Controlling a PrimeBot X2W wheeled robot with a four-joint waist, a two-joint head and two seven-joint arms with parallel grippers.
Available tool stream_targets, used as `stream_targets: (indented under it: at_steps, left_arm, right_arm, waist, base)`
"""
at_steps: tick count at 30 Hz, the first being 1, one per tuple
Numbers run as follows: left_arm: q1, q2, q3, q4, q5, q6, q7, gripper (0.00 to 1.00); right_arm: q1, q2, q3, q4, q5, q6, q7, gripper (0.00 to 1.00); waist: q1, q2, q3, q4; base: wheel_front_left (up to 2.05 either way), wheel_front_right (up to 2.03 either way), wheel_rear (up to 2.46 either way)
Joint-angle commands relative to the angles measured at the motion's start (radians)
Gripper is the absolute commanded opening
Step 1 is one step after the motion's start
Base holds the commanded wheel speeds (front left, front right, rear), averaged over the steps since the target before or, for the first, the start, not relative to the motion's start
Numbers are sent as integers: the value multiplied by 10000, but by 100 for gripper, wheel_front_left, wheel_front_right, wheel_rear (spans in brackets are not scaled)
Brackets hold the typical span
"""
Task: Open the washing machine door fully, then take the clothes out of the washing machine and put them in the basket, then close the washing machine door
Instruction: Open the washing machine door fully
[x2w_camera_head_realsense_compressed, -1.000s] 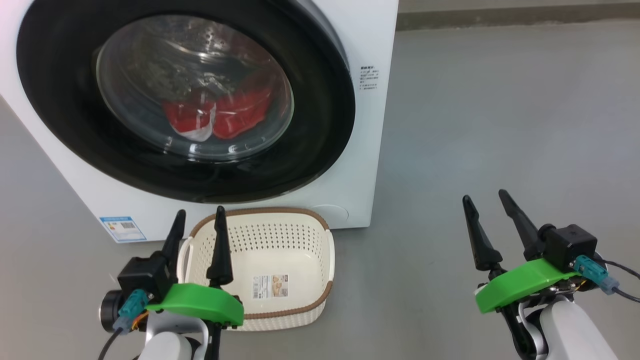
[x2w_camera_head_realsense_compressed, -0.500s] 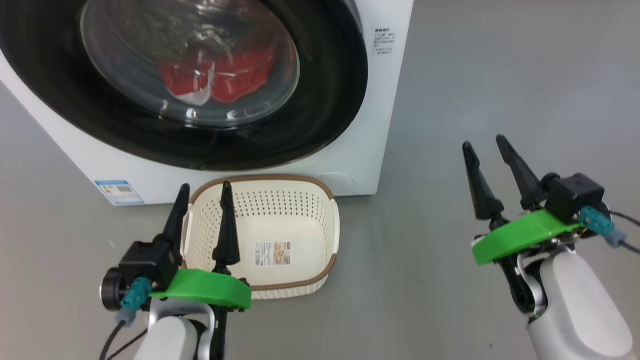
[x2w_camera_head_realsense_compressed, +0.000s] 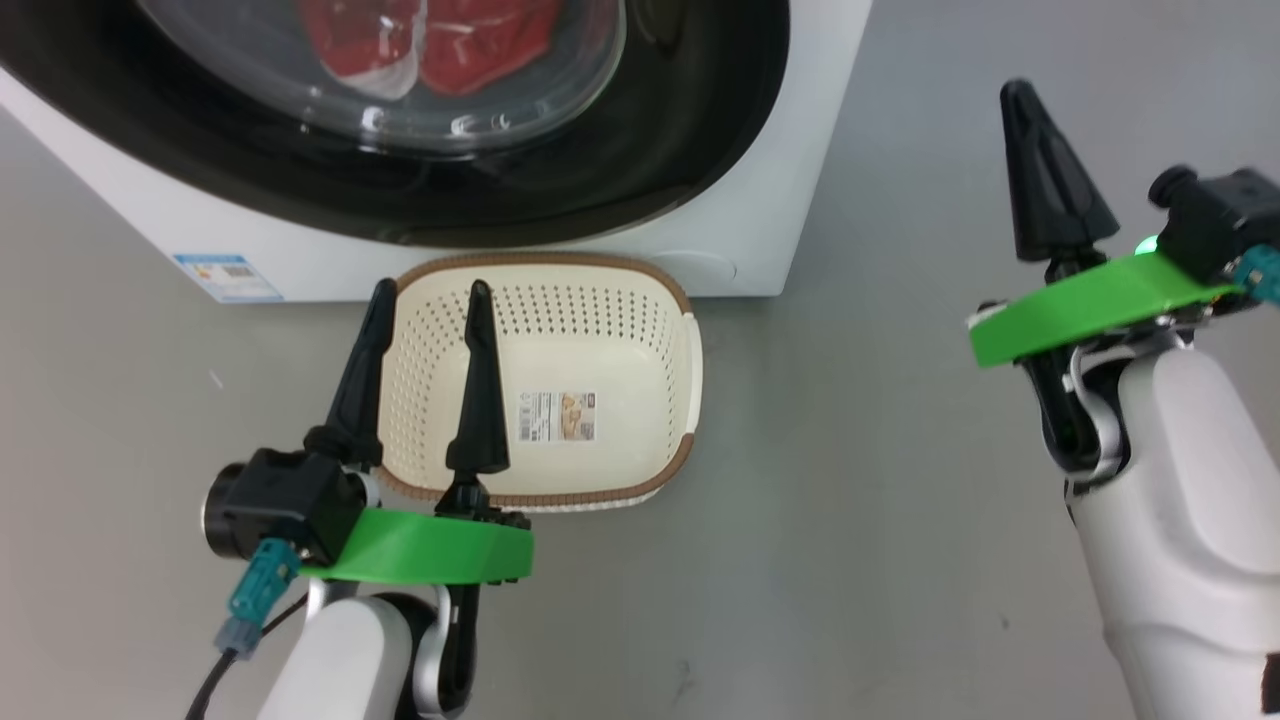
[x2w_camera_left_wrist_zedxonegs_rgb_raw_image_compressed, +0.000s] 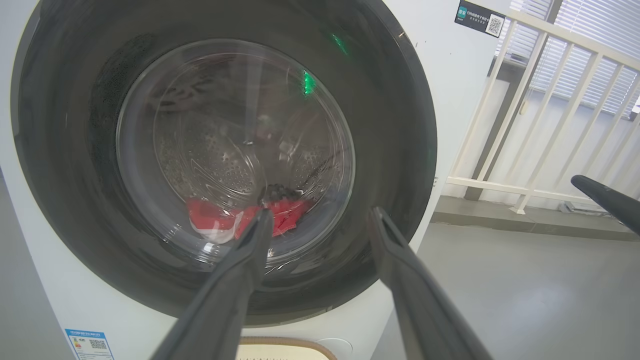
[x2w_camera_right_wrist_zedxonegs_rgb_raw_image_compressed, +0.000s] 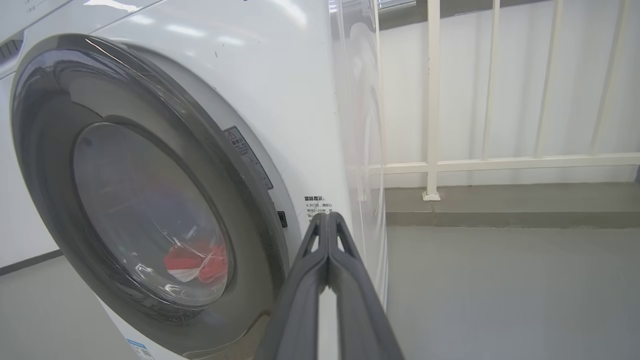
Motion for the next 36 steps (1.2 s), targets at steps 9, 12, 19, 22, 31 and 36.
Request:
stream_targets:
  at_steps: [9,12,19,22,31,36]
  left_arm:
    - [-300,201,36,-825,129,159,85,100]
    - [-323,232,10,-940,136,171,120,100]
    - [-445,225,-53,-1071,-111,122,124,100]
    - [-512,218,-119,-1136,-174,120,106,100]
    - [-591,330,-342,-1364,-44,106,155,100]
    - [-608,362,-396,-1487,-27,112,180,100]
  right_arm:
    - [-1593,74,159,315,2647,6,687,0]
    - [-2012,43,214,434,3339,6,1075,0]
    - [-2807,-41,27,838,5229,6,2244,0]
    - [-3135,-46,-52,929,5997,6,2711,0]
    - [-4068,-90,-133,1403,7702,6,3865,0]
    - [-4432,-82,-185,1686,8268,6,4198,0]
  waist:
    - [-1,-1,855,446]
    - [-1,-1,1035,523]
    - [-1,-1,1430,717]
    - [-1,-1,1587,778]
    - [-1,-1,2052,917]
    - [-1,-1,2252,1006]
  base:
    - [0,0,0]
    - [0,0,0]
    - [0,0,0]
    - [0,0,0]
    - [0,0,0]
    - [0,0,0]
